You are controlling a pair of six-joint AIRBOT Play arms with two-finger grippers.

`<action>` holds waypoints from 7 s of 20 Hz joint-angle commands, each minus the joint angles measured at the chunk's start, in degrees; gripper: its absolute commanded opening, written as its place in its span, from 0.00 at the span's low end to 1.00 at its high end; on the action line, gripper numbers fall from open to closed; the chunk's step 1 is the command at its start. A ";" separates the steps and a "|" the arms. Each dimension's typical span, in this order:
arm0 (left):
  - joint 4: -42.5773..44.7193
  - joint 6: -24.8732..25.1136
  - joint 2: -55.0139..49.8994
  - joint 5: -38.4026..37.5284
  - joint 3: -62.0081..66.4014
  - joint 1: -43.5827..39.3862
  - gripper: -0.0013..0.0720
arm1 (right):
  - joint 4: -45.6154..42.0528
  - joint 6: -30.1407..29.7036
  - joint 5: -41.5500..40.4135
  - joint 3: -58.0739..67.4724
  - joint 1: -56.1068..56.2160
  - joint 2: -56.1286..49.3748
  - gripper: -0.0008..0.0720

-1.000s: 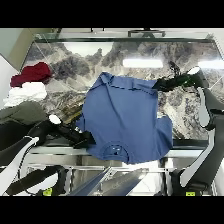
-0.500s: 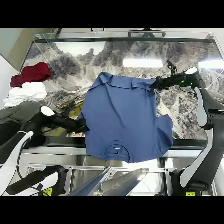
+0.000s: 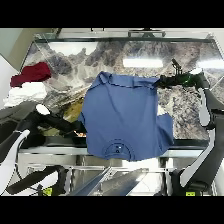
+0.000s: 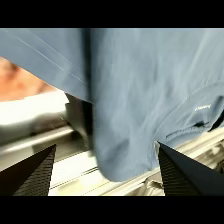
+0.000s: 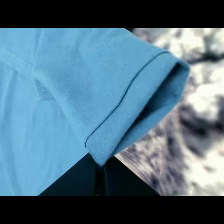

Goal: Fold the shirts.

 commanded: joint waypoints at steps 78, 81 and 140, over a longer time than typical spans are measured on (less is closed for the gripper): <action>-3.06 7.21 -27.43 -13.62 34.62 -4.96 0.02 | -35.52 4.11 -10.62 -48.00 3.80 47.58 0.03; -2.95 7.19 -27.39 -15.50 34.62 -1.31 0.02 | -34.29 11.06 -8.92 -48.48 -8.63 47.08 0.03; -7.23 3.23 -5.49 0.26 -6.80 3.85 0.96 | -25.22 -3.45 -1.49 -47.58 -21.79 36.00 0.92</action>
